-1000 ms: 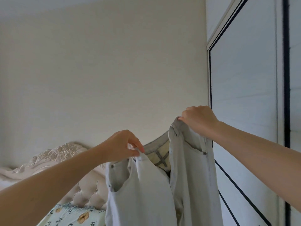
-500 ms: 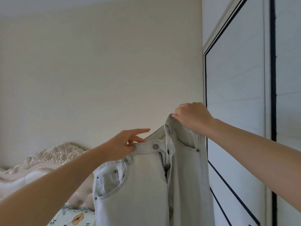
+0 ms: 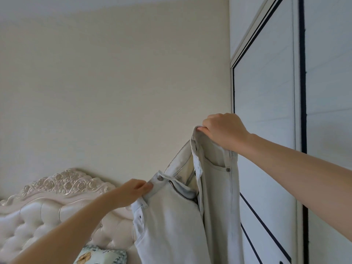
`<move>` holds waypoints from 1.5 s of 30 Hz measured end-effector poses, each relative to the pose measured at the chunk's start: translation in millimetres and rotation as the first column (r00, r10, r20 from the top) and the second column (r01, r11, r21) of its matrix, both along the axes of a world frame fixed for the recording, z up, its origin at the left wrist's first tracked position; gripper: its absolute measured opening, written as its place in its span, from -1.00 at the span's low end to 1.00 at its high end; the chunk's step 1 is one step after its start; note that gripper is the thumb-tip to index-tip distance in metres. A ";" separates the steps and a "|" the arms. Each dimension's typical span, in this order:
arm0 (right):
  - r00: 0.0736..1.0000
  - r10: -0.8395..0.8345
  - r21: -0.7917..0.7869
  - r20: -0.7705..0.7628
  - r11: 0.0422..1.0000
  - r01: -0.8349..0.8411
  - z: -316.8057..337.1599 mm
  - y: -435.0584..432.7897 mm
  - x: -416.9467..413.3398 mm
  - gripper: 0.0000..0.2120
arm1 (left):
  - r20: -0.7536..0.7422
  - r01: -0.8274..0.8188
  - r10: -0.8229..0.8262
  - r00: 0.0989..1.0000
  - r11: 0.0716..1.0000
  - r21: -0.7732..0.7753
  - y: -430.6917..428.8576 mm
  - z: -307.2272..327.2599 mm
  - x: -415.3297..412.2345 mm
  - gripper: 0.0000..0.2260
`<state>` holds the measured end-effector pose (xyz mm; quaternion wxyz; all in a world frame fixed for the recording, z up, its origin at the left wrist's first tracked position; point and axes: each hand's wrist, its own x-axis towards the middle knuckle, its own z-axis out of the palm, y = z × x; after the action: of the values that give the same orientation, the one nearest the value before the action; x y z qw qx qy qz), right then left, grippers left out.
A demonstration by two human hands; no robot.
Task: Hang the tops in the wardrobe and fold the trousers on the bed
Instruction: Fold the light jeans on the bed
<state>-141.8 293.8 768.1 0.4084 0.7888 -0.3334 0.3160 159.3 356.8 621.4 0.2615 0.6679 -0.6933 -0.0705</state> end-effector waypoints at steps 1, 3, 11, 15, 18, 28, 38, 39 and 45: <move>1.000 0.000 0.003 0.001 1.000 0.000 0.1 0.6 -1.4 -0.58 | 0.008 0.012 -0.012 1.000 1.000 0.004 -0.4 -4.4 -0.9 -0.65; 1.000 -0.001 0.014 0.002 1.000 0.001 0.1 1.3 -2.9 -0.58 | -0.018 0.062 -0.062 0.998 0.998 0.018 1.0 -9.6 -5.3 -0.65; 0.999 0.049 0.017 -0.004 0.999 -0.049 -5.3 3.0 -3.1 -0.55 | -0.144 0.223 -0.240 0.960 0.966 -0.128 -10.7 -4.5 -33.3 -0.73; 0.999 0.044 0.021 -0.003 0.999 -0.044 -4.1 -0.5 -10.7 -0.54 | -0.096 0.152 -0.167 0.981 0.977 -0.148 -20.5 -6.6 -39.4 -0.63; 0.999 -0.027 0.034 -0.032 0.999 0.028 -1.5 -4.7 -18.2 -0.53 | 0.031 0.065 -0.059 0.998 0.975 -0.215 -16.6 6.6 -35.3 -0.64; 0.992 -0.062 0.154 -0.111 0.985 0.079 19.1 -10.6 -26.0 -0.44 | 0.666 -0.012 0.398 0.631 0.863 -0.505 16.6 111.7 -20.3 -0.67; 0.985 0.174 0.380 0.018 0.910 -0.168 26.1 -13.9 -18.6 -0.33 | 0.801 0.319 0.508 0.315 0.739 -0.594 58.4 132.8 16.5 -0.39; 0.978 0.209 0.392 0.026 0.897 -0.203 26.1 -13.9 -15.7 -0.31 | 0.802 0.327 0.511 0.311 0.734 -0.595 64.7 133.5 20.0 -0.38; 0.912 0.409 0.404 0.027 0.830 -0.384 30.9 -5.5 7.0 -0.30 | 0.801 0.256 0.509 0.314 0.767 -0.588 108.9 139.5 31.2 -0.46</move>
<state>-134.8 288.3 799.0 0.1738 0.9165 -0.2075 0.2946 190.5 465.7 760.9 0.0186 0.5080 -0.6309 0.5861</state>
